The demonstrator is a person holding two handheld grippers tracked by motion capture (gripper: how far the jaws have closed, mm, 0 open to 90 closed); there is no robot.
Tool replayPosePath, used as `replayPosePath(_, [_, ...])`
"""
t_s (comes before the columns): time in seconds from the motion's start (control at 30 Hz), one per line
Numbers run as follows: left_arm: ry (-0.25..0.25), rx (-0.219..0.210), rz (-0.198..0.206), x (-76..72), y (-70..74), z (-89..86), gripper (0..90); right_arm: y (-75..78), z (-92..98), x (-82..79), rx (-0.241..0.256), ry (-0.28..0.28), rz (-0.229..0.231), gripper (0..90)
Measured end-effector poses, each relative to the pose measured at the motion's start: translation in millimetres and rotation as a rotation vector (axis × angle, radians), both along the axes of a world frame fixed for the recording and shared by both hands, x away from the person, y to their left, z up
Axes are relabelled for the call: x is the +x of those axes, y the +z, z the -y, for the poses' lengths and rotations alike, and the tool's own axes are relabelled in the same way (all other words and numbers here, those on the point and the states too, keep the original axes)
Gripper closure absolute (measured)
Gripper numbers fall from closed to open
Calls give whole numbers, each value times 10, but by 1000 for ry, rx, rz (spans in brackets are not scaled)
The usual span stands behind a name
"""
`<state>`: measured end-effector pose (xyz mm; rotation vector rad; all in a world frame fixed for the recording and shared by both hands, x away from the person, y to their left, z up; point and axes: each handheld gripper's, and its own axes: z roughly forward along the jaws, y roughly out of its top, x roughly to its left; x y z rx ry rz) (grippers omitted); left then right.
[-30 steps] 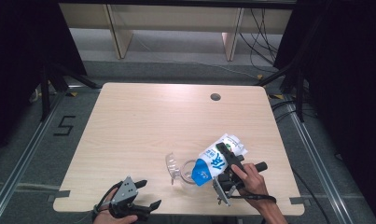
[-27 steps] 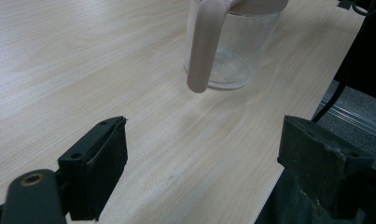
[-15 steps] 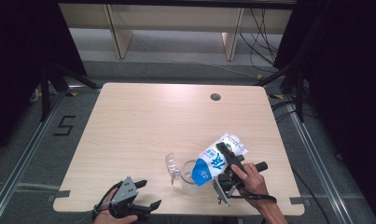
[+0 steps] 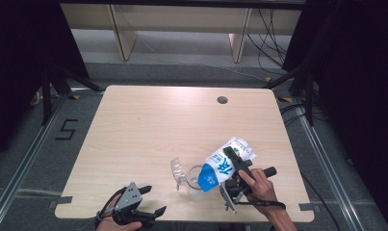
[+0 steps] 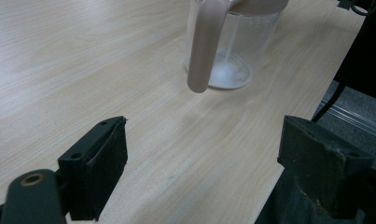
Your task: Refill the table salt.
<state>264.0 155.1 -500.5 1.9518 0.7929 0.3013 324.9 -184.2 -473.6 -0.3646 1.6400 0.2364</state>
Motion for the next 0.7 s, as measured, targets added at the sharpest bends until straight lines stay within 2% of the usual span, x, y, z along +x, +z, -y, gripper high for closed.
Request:
replayPosePath(0.1, [0,0,0,-1,0,0,151,2,1,-4,7,-1,5,511])
replayPosePath(0.2, [1,0,-1,0,0,0,151,13,-2,-20,-17,-15,7,511])
replayPosePath(0.27, [0,0,0,-1,1,-1,151,-25,3,-8,14,-13,-10,512])
replayPosePath(0.4, [0,0,0,-1,0,0,151,-31,-1,-5,14,-5,-9,514])
replayPosePath(0.5, [1,0,0,-1,0,0,151,-65,1,-25,41,-33,-30,514])
replayPosePath(0.53, [0,0,0,-1,1,0,151,-56,-1,-28,34,-36,-15,514])
replayPosePath(0.57, [5,-4,-6,-5,-1,3,151,-43,-7,-13,18,-10,-6,515])
replayPosePath(0.63, [0,0,0,-1,1,0,151,-43,-6,-16,16,-17,-10,517])
replayPosePath(0.67, [1,-1,-1,-2,0,0,151,-58,1,-21,31,-28,-25,517])
replayPosePath(0.7, [1,-1,0,-1,0,0,151,-28,-8,-11,4,-8,5,517])
